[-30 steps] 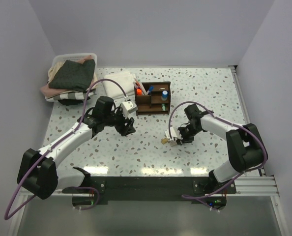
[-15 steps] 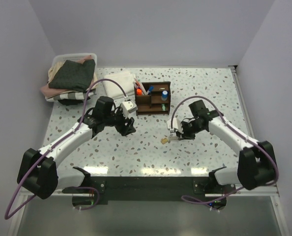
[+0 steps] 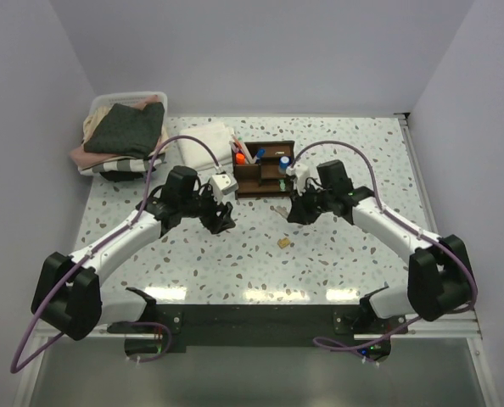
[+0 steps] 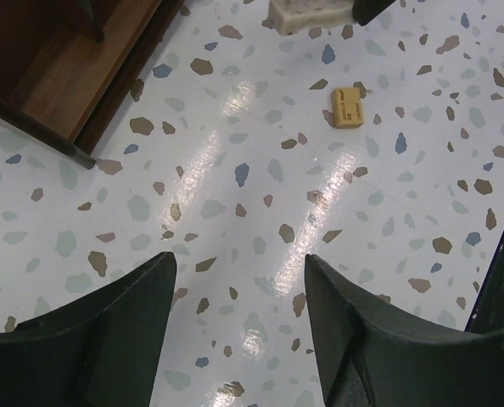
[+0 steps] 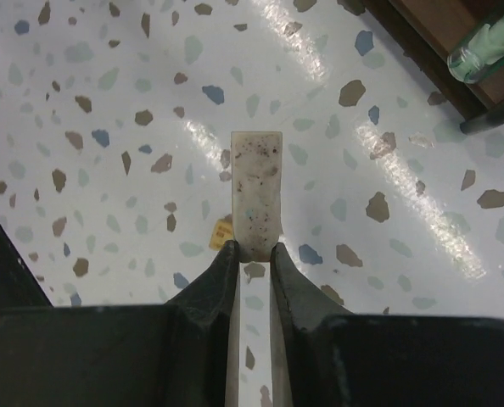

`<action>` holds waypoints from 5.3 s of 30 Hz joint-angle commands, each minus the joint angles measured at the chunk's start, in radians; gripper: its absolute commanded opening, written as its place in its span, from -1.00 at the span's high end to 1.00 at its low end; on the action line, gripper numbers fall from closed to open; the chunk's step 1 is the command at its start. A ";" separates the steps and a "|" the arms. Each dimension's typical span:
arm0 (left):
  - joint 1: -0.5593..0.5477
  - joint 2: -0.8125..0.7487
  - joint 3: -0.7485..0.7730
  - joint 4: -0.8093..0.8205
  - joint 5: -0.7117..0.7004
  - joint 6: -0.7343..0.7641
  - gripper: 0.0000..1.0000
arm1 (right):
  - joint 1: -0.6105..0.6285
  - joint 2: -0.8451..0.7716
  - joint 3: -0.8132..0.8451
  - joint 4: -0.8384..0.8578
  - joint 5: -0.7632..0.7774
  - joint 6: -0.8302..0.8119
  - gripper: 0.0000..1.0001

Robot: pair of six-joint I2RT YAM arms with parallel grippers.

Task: Sort the stationery into containers
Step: Pick up the stationery from the center of the board, then place the stationery in the storage box, then pick up the stationery from the center of the board.

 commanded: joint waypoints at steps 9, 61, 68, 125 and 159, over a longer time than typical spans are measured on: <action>0.008 -0.020 0.019 0.041 0.004 -0.010 -0.34 | 0.075 0.119 0.202 0.089 0.427 0.603 1.00; 0.027 -0.109 -0.091 0.074 -0.016 -0.025 -0.34 | 0.135 0.492 0.517 -0.001 0.733 0.705 1.00; 0.028 -0.100 -0.095 0.082 -0.008 -0.027 -0.34 | 0.141 0.497 0.523 0.000 0.765 0.704 1.00; -0.342 0.152 -0.052 0.130 -0.319 -0.432 -0.40 | 0.149 -0.495 -0.327 0.022 0.120 -0.504 -0.07; 0.040 -0.055 -0.125 0.122 -0.180 -0.283 -0.40 | 0.078 0.254 0.098 -0.342 -0.156 -1.384 -0.01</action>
